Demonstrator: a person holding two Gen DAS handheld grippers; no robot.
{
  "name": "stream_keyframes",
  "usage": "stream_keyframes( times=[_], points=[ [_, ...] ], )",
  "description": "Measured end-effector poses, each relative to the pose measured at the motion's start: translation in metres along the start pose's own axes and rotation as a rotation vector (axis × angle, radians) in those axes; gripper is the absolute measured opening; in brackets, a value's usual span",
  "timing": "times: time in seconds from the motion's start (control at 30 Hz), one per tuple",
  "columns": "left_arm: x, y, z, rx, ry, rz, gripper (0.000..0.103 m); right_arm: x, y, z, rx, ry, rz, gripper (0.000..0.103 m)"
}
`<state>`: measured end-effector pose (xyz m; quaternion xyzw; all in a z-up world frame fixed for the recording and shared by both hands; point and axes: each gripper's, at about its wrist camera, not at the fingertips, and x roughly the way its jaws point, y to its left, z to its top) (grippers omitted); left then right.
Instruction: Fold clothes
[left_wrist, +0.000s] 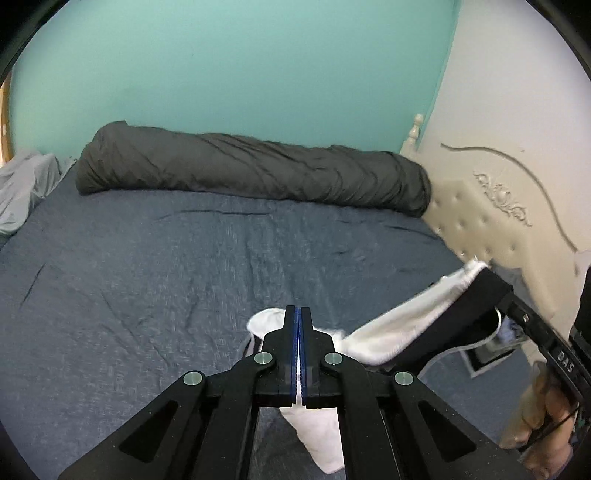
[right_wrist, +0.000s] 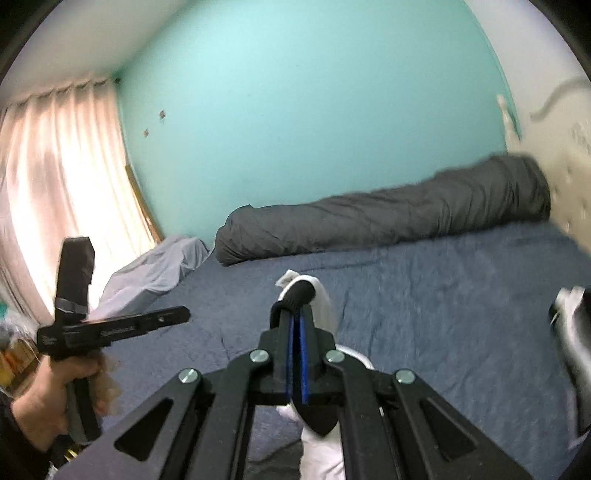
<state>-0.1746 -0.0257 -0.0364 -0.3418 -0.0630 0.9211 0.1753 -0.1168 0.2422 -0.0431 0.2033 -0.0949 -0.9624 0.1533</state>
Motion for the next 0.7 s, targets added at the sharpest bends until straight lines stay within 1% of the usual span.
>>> stream_keyframes(
  times=[0.07,0.2,0.37,0.47,0.53,0.6,0.67,0.7],
  points=[
    [-0.011,-0.004,-0.006,0.004,0.016,-0.002,0.000,-0.012,0.016,0.013,-0.062,0.007,-0.014,0.002],
    [-0.021,-0.005,-0.031,-0.022,0.039,-0.035,0.000,-0.032,0.035,0.028,-0.143,0.053,-0.029,0.002],
    [-0.021,-0.015,-0.057,-0.013,0.067,-0.066,0.000,-0.066,0.048,0.036,-0.206,0.056,0.003,0.002],
    [-0.017,-0.022,-0.069,0.000,0.084,-0.085,0.000,-0.073,0.049,0.030,-0.218,0.090,0.004,0.002],
    [-0.011,-0.025,-0.077,0.005,0.095,-0.093,0.002,-0.067,0.042,0.013,-0.211,0.123,-0.006,0.002],
    [-0.001,-0.028,-0.086,0.007,0.119,-0.114,0.007,-0.061,0.035,-0.004,-0.203,0.157,-0.016,0.002],
    [0.011,-0.029,-0.100,0.006,0.147,-0.125,0.025,-0.055,0.029,-0.021,-0.196,0.190,-0.026,0.002],
    [0.017,-0.029,-0.108,0.006,0.161,-0.130,0.029,-0.052,0.025,-0.029,-0.192,0.207,-0.031,0.002]
  ],
)
